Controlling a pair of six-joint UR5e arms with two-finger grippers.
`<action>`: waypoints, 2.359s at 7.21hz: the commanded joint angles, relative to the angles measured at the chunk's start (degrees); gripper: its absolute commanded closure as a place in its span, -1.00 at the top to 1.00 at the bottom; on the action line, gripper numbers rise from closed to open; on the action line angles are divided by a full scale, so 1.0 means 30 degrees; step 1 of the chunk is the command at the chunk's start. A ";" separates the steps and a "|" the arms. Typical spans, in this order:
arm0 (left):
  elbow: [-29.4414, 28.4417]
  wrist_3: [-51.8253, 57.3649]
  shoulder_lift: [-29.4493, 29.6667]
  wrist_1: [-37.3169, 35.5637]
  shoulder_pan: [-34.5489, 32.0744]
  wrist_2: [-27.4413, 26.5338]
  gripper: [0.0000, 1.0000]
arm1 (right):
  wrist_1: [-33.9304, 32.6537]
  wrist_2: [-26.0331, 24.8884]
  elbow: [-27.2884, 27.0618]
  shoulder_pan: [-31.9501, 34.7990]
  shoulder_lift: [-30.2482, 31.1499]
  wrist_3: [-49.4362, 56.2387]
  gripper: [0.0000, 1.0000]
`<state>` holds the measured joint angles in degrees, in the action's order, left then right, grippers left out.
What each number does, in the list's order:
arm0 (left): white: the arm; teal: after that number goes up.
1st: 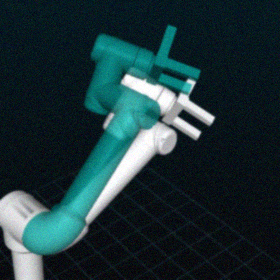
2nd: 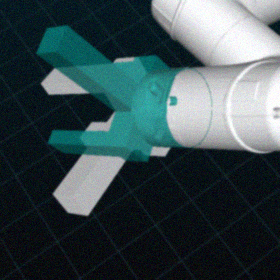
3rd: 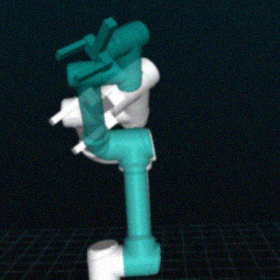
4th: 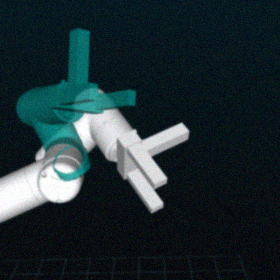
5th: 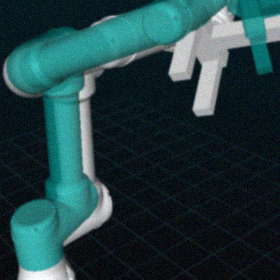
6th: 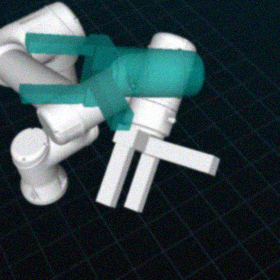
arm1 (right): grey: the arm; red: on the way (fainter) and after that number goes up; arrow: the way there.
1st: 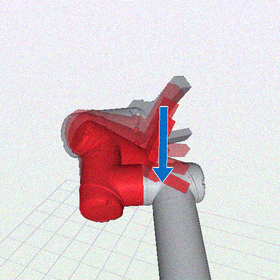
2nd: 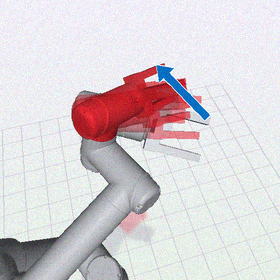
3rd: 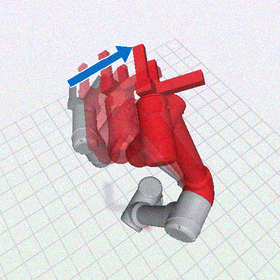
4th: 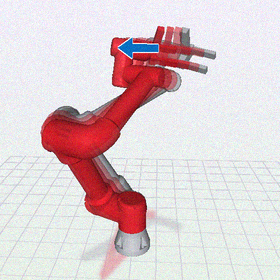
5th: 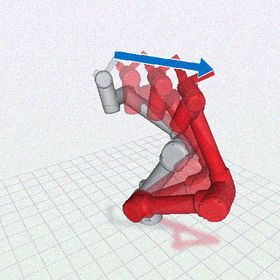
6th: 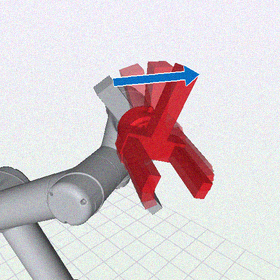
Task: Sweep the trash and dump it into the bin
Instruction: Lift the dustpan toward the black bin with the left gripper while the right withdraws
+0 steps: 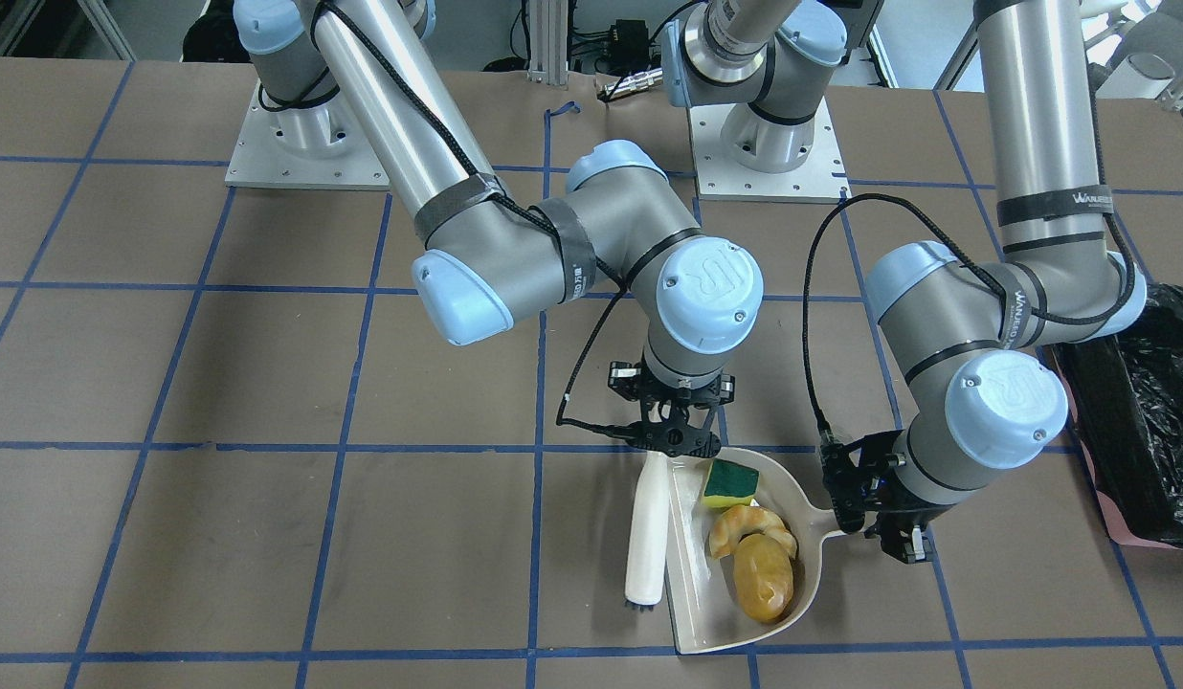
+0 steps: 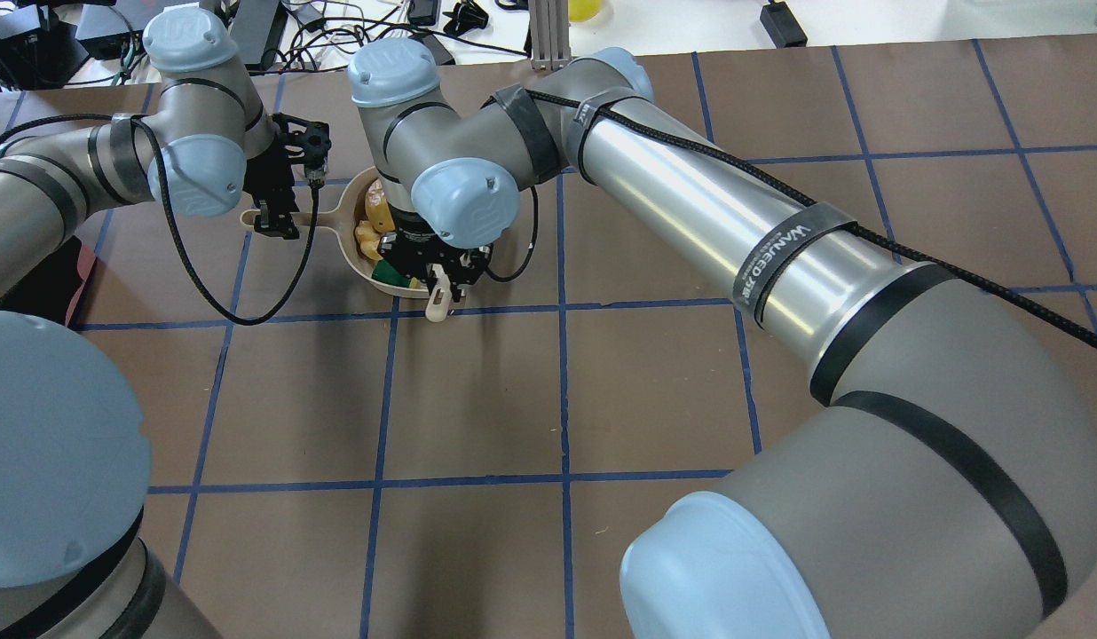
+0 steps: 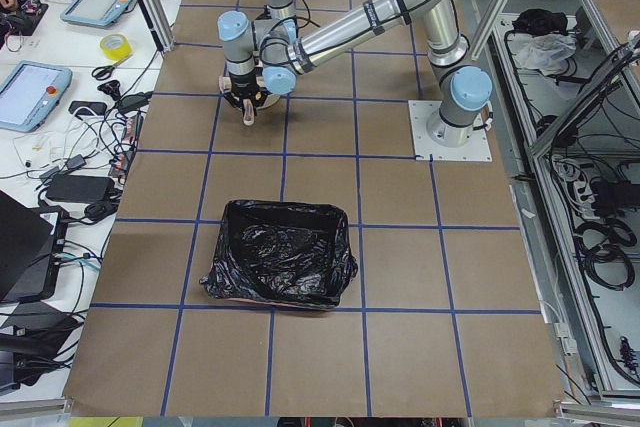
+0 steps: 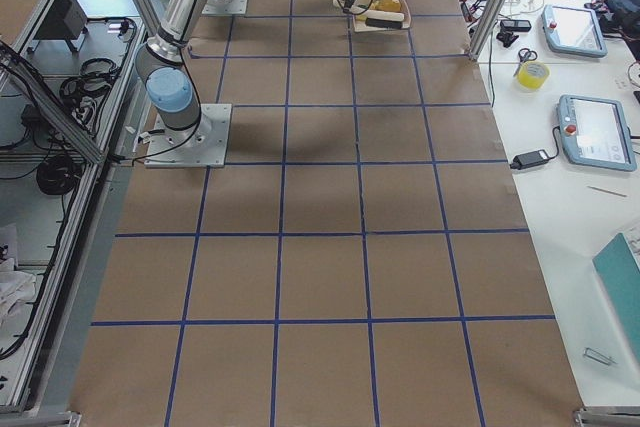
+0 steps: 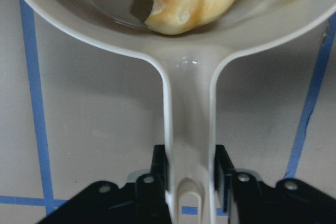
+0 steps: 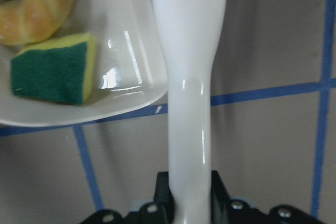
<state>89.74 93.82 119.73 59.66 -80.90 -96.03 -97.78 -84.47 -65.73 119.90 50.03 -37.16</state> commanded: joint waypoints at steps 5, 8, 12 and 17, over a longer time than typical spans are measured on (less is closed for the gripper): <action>-0.0411 0.2201 -0.0767 0.0359 0.4015 0.3240 -0.95 | 0.1509 -0.3390 -0.5472 -0.7458 0.6192 1.0222 -1.00; -0.2042 0.5688 -0.1615 0.3506 0.7503 0.3211 -0.98 | -0.0352 -0.4271 -0.7729 -1.1887 0.7580 1.4045 -1.00; -0.8248 1.2154 -0.0863 0.9730 1.2830 0.2861 -0.99 | -0.5546 -0.3170 -1.1276 -1.5935 0.7698 1.8613 -1.00; -1.1220 1.9223 0.1104 0.6873 1.4926 -0.0478 -1.00 | -0.6021 -0.3045 -1.2338 -1.6821 0.6852 1.9769 -1.00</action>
<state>57.35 147.40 122.00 83.76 -36.62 -95.05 -115.76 -93.48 -102.68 69.50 71.70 22.38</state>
